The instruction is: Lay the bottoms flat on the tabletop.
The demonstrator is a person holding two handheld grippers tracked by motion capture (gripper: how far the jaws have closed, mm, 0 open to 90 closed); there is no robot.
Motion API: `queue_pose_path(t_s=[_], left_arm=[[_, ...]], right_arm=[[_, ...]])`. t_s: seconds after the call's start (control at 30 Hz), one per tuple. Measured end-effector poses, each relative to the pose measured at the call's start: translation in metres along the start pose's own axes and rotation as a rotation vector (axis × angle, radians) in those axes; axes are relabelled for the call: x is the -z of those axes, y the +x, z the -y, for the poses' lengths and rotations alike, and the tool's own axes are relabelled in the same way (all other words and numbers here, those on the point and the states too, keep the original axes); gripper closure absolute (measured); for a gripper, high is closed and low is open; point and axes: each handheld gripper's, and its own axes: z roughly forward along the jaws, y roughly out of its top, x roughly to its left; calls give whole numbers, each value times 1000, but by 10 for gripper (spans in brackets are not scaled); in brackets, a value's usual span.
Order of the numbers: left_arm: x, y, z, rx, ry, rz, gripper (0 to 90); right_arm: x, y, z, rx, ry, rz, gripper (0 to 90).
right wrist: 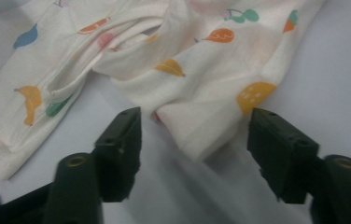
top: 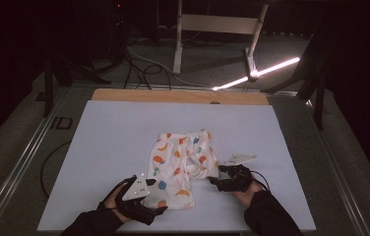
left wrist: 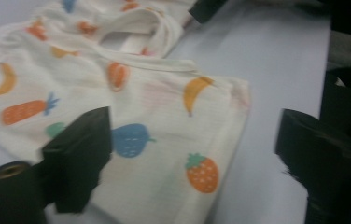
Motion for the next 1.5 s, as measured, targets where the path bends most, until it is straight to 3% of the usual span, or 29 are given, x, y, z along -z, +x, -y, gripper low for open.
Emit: queue_pose_path(t_s=[0.07,0.13,0.2,0.33,0.4,0.5,0.53,0.57,0.67,0.73,0.87,1.0,1.1,1.23,1.5], left_arm=[[-2,4,-6,7,-18,21,158],[-7,6,-14,-24,-35,18,236],[-17,7,-24,-46,-15,29,312],[-48,4,-40,-41,49,27,326],[-62,-2,-43,-67,73,39,339],[-81,-6,-45,-90,122,20,391],[-87,-6,-46,-93,148,-4,407],[-92,-7,-47,-86,160,-30,408],[-102,-10,-48,-67,162,-55,430],[-109,-12,-47,-80,200,-91,460],[-111,-12,-42,-62,184,-107,535],[-109,-13,-41,-67,184,-133,717],[-105,-11,-41,-42,173,-139,847],[-95,-11,-41,-43,158,-138,860],[-90,-7,-34,-21,161,-145,860]], right_arm=[[-2,-1,-1,0,1,8,380],[-6,0,-2,3,21,24,387],[-9,1,-3,8,29,24,426],[-15,2,-5,22,51,39,487],[-17,4,-8,33,58,47,505],[-20,5,-10,58,63,57,543],[-20,6,-10,66,64,67,564],[-20,6,-11,67,66,66,577],[-19,6,-11,69,68,64,613],[-19,6,-11,71,71,64,641],[-20,7,-12,71,72,63,698],[-21,8,-12,80,68,55,801],[-20,9,-14,91,73,51,851],[-15,8,-19,88,56,32,866],[21,-2,-37,63,-61,20,866]])
